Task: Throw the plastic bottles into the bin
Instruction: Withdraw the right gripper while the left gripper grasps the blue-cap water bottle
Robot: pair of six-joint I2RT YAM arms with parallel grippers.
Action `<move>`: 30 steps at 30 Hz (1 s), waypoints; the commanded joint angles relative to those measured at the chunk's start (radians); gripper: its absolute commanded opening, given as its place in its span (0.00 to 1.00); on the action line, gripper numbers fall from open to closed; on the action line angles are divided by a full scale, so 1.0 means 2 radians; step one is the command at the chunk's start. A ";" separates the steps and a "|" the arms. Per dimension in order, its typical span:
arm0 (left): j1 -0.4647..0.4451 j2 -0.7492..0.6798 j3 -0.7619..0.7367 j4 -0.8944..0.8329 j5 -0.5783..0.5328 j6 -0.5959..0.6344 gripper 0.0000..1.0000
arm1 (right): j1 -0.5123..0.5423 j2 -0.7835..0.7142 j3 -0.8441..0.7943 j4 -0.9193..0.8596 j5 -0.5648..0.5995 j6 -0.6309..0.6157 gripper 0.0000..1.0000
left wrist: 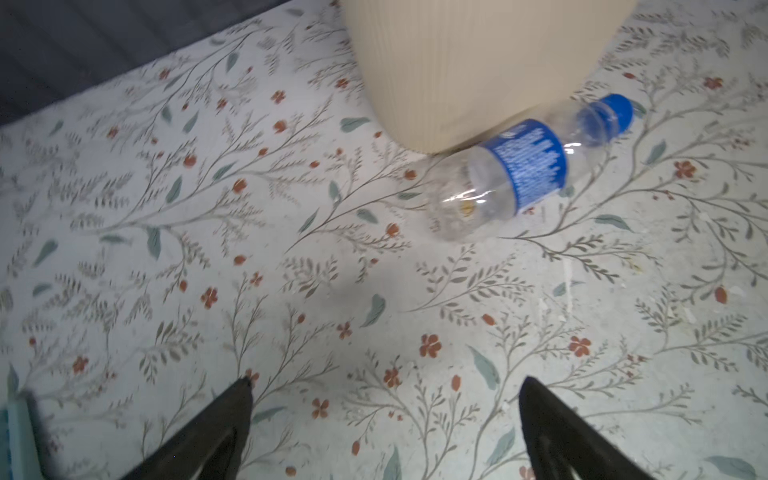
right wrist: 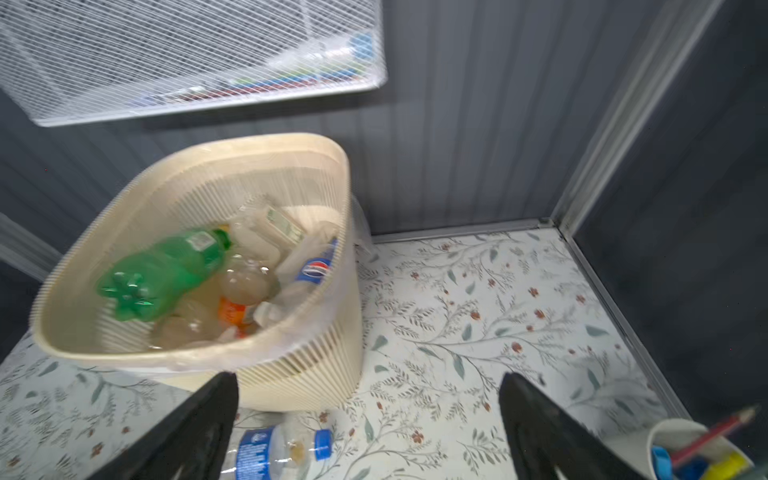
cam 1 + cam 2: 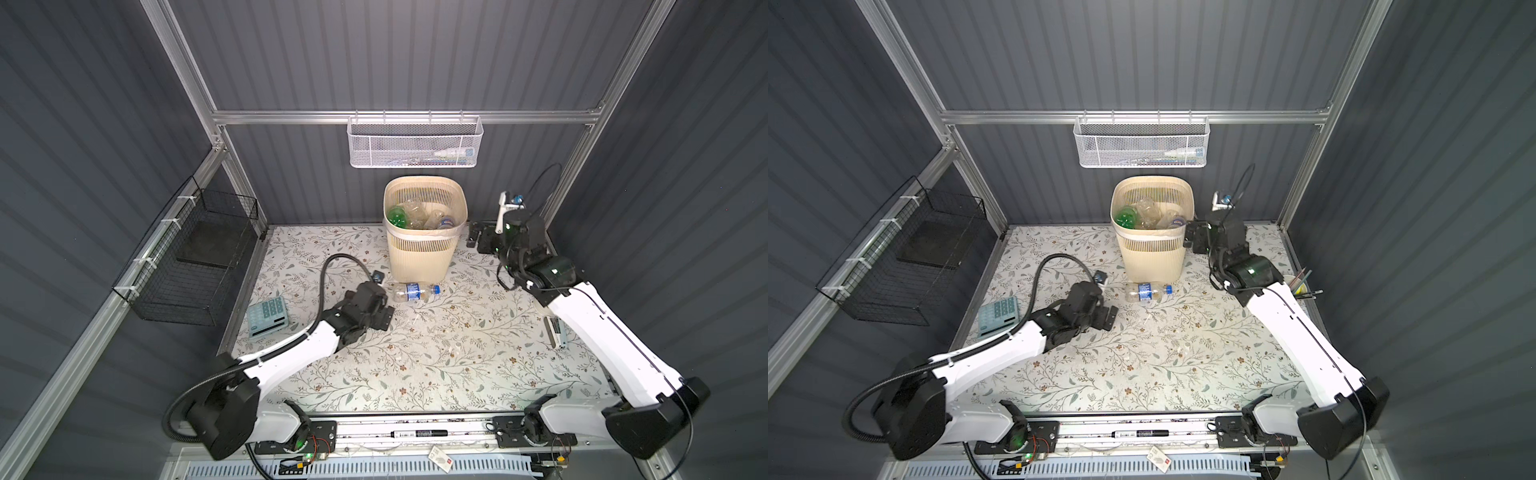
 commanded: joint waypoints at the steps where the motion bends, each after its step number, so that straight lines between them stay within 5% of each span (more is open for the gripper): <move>1: -0.034 0.068 0.060 -0.025 -0.034 0.111 1.00 | -0.025 -0.041 -0.083 0.001 -0.009 0.048 0.99; 14: -0.063 0.315 0.278 -0.065 -0.088 0.245 1.00 | -0.127 -0.236 -0.344 -0.003 -0.080 0.123 0.99; 24: -0.061 0.394 0.342 -0.091 -0.091 0.276 1.00 | -0.158 -0.257 -0.385 -0.013 -0.112 0.118 0.99; 30: -0.057 0.406 0.351 -0.131 -0.057 0.281 0.85 | -0.163 -0.255 -0.389 -0.009 -0.121 0.120 0.99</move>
